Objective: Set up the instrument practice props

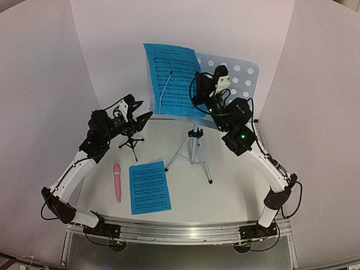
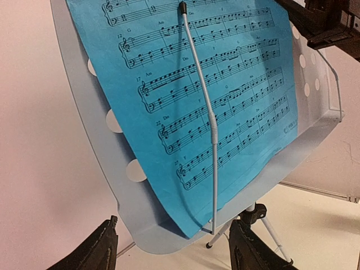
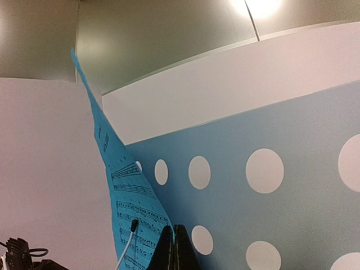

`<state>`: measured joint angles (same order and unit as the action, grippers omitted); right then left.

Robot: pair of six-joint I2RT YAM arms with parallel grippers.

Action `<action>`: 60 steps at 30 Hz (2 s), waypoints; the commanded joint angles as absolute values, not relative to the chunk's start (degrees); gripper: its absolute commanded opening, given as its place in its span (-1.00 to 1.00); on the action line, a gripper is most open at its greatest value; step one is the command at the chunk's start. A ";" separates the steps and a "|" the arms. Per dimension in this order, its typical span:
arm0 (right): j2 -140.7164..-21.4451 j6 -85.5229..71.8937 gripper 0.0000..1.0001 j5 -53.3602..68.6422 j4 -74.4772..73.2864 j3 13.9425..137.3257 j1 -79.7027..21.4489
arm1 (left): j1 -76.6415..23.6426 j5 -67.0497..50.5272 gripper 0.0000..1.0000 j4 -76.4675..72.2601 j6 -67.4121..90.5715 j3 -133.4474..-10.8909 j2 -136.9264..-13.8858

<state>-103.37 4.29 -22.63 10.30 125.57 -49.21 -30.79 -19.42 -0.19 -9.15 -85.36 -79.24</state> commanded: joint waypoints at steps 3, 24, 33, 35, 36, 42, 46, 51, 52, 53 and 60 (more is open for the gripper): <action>-101.93 4.58 -1.00 -23.26 11.74 125.37 -48.89 | -30.67 -19.71 0.35 -2.16 -9.80 -85.43 -77.60; -100.48 4.92 -1.00 -23.97 13.27 122.65 -48.89 | -30.67 -19.78 0.35 -2.30 -9.94 -85.22 -77.43; -100.29 6.18 -1.00 -24.10 12.83 123.39 -48.87 | -30.66 -19.95 0.35 -2.47 -9.98 -85.33 -77.52; -100.33 6.27 -1.00 -24.26 12.75 123.08 -48.94 | -30.67 -19.99 0.35 -2.50 -9.94 -85.34 -77.53; -100.38 6.44 -1.00 -24.35 12.74 123.02 -48.92 | -30.67 -19.97 0.34 -2.48 -9.95 -85.34 -77.57; -101.14 8.96 -1.00 -23.15 12.10 124.89 -48.89 | -30.68 -20.05 0.35 -2.46 -9.95 -85.17 -77.43; -101.21 10.00 -1.00 -22.73 10.92 125.63 -48.92 | -30.67 -20.04 0.35 -2.43 -10.00 -85.17 -77.46; -101.16 11.12 -1.00 -23.14 10.29 125.84 -48.89 | -30.67 -20.04 0.35 -2.45 -10.02 -85.08 -77.47; -101.09 11.32 -1.00 -23.25 10.19 125.86 -48.88 | -30.67 -20.04 0.35 -2.46 -10.04 -85.09 -77.44; -101.02 11.38 -1.00 -23.27 10.03 125.81 -48.93 | -30.66 -20.04 0.35 -2.43 -10.03 -85.08 -77.42; -101.10 12.54 -1.00 -23.33 9.30 125.90 -48.90 | -30.67 -20.11 0.35 -2.63 -10.04 -84.86 -77.28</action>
